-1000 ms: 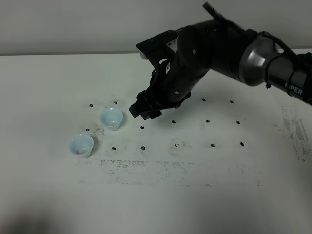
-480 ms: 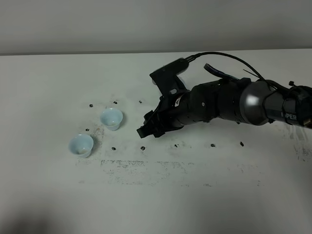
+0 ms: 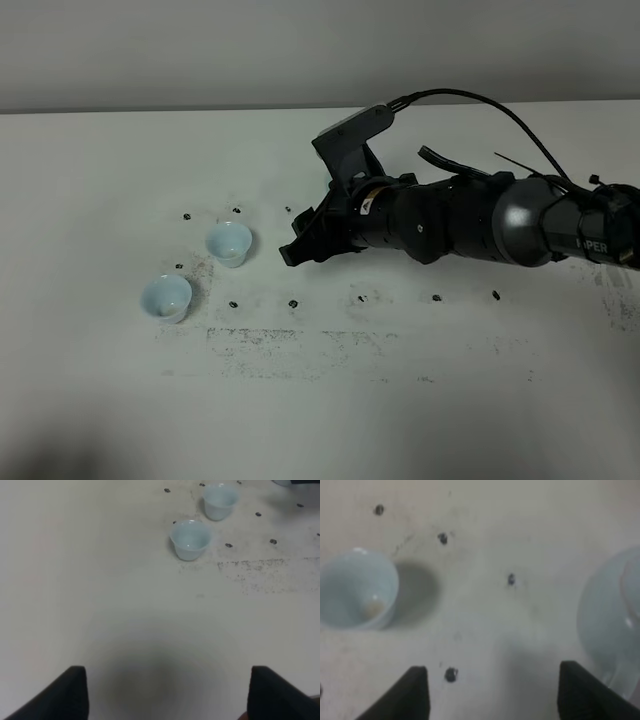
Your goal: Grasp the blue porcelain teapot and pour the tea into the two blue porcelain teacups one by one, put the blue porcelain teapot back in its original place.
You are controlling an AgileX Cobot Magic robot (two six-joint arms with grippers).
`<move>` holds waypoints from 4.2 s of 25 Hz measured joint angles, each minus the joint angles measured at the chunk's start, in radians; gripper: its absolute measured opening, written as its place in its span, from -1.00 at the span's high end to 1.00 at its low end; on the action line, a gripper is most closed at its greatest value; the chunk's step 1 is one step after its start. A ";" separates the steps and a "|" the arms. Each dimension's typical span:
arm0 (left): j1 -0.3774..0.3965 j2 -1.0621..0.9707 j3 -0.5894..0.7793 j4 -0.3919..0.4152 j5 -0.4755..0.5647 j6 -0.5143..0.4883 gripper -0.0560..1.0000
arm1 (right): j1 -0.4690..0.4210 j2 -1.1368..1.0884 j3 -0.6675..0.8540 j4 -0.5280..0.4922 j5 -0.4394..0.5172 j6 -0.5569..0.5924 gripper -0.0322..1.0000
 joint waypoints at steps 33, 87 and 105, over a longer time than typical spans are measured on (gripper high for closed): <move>0.000 0.000 0.000 0.000 0.000 -0.001 -0.30 | -0.019 0.084 0.000 -0.012 -0.039 0.002 -0.09; 0.000 0.000 0.000 0.000 0.000 0.000 -0.30 | -0.023 0.084 0.000 -0.103 0.117 0.161 -0.09; 0.000 0.000 0.000 0.000 0.000 -0.001 -0.30 | -0.035 0.084 0.000 -0.195 0.003 0.162 -0.09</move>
